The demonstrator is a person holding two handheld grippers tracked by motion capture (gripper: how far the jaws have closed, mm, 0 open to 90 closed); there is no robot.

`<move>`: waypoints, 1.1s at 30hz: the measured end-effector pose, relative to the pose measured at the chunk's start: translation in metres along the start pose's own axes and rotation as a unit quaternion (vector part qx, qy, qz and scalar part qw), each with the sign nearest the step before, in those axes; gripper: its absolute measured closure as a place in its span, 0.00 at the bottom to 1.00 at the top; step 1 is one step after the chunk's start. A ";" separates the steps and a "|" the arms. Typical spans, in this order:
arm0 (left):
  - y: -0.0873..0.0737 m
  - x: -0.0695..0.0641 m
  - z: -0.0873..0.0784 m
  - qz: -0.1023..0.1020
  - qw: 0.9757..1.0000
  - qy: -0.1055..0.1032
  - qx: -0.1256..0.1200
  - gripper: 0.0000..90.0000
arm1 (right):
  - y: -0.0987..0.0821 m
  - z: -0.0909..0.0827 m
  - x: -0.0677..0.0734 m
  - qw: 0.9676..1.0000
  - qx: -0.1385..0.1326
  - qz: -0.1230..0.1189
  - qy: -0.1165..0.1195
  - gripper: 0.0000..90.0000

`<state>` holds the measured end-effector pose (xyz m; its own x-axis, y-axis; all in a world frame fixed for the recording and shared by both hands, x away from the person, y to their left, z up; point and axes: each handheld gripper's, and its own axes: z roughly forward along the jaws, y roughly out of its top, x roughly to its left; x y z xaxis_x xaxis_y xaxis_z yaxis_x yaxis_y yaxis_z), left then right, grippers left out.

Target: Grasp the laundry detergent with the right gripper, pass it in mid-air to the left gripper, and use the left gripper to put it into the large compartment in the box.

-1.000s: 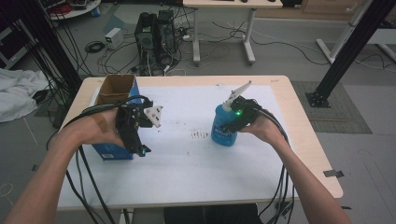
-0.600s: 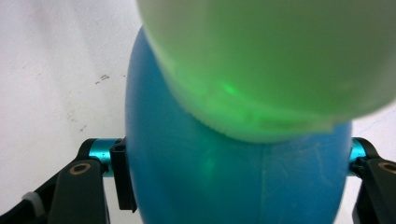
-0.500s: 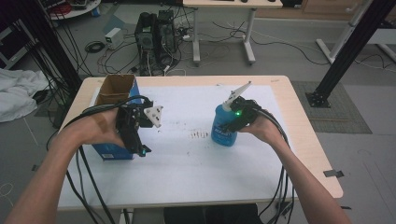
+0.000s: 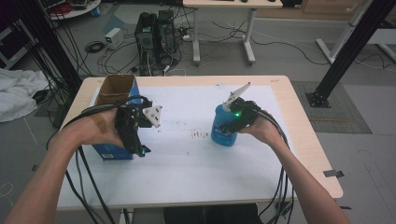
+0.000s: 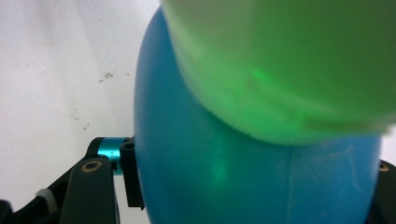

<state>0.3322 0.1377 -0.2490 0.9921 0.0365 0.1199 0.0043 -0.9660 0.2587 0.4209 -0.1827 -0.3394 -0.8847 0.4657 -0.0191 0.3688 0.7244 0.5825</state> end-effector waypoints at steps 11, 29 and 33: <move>0.000 0.000 0.000 0.001 1.000 0.001 0.000 0.18 | -0.003 0.002 -0.002 1.000 -0.007 0.000 0.009 0.40; -0.002 -0.001 -0.001 -0.002 1.000 0.003 -0.001 0.18 | -0.006 0.003 -0.005 1.000 -0.027 0.008 0.014 0.49; -0.002 -0.001 -0.002 -0.002 1.000 0.004 -0.002 0.18 | -0.008 0.004 -0.007 0.999 -0.043 -0.002 0.014 0.50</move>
<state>0.3314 0.1401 -0.2476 0.9909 0.0432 0.1272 0.0084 -0.9650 0.2622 0.4251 -0.1894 -0.3471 -0.8941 0.4479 0.0017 0.3412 0.6786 0.6505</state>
